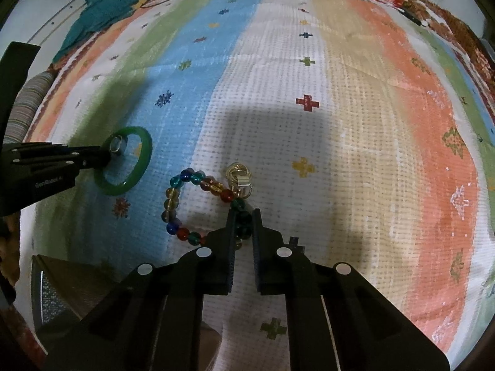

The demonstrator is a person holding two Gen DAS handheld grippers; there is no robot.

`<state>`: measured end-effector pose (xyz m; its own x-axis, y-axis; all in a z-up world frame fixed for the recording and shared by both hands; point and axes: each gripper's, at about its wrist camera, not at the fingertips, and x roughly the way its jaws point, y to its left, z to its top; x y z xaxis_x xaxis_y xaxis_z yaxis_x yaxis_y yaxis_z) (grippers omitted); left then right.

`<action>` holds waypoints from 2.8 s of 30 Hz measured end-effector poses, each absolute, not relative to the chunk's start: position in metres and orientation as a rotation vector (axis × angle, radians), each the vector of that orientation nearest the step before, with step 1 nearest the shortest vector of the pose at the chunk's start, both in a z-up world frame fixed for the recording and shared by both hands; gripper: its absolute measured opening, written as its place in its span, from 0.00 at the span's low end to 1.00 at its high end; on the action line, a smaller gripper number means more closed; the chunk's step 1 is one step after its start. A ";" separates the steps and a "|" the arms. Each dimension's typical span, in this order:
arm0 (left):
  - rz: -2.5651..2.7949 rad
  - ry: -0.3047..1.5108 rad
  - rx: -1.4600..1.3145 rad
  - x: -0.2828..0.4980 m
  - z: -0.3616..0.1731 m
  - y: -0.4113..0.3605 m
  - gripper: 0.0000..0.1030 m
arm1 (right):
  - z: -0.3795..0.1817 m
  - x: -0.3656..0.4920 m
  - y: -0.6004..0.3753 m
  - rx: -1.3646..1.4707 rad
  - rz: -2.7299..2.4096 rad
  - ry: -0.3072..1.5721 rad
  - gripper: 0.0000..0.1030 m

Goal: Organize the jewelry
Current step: 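Grasp the green bangle rim with the left gripper while the right grasps the multicolour bead bracelet, then lift the green bangle and multicolour bracelet and carry both over the silver tin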

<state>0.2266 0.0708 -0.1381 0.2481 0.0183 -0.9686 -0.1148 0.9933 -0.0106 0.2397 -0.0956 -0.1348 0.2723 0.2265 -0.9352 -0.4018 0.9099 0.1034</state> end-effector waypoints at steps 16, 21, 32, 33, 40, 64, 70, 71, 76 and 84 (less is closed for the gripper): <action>0.091 1.237 -0.133 0.215 -0.105 0.081 0.08 | -0.097 0.230 -0.097 -0.131 0.425 1.126 0.10; 0.092 1.207 -0.136 0.215 -0.093 0.080 0.08 | -0.084 0.225 -0.096 -0.133 0.430 1.094 0.10; 0.090 1.171 -0.107 0.204 -0.079 0.067 0.08 | -0.068 0.215 -0.105 -0.132 0.400 1.051 0.10; 0.090 1.166 -0.105 0.203 -0.077 0.066 0.08 | -0.066 0.214 -0.106 -0.134 0.395 1.045 0.10; 0.094 1.121 -0.080 0.193 -0.061 0.056 0.09 | -0.054 0.208 -0.116 -0.122 0.375 1.015 0.10; 0.043 0.988 -0.033 0.148 -0.013 0.026 0.09 | -0.012 0.157 -0.123 -0.120 0.428 0.865 0.10; 0.036 0.951 -0.039 0.133 -0.001 0.023 0.09 | -0.007 0.146 -0.123 -0.123 0.448 0.853 0.10; 0.034 0.945 -0.028 0.130 0.001 0.021 0.09 | -0.007 0.145 -0.123 -0.119 0.451 0.852 0.10; 0.029 0.927 0.000 0.120 0.006 0.014 0.09 | -0.004 0.137 -0.122 -0.120 0.465 0.836 0.10; 0.023 0.886 0.023 0.103 0.015 0.005 0.09 | 0.000 0.124 -0.126 -0.116 0.442 0.813 0.10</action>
<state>0.1027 0.0045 0.0149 0.6321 0.0297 -0.7744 -0.0107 0.9995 0.0296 0.1237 -0.1256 -0.0001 0.6022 0.3368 -0.7238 -0.4244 0.9030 0.0671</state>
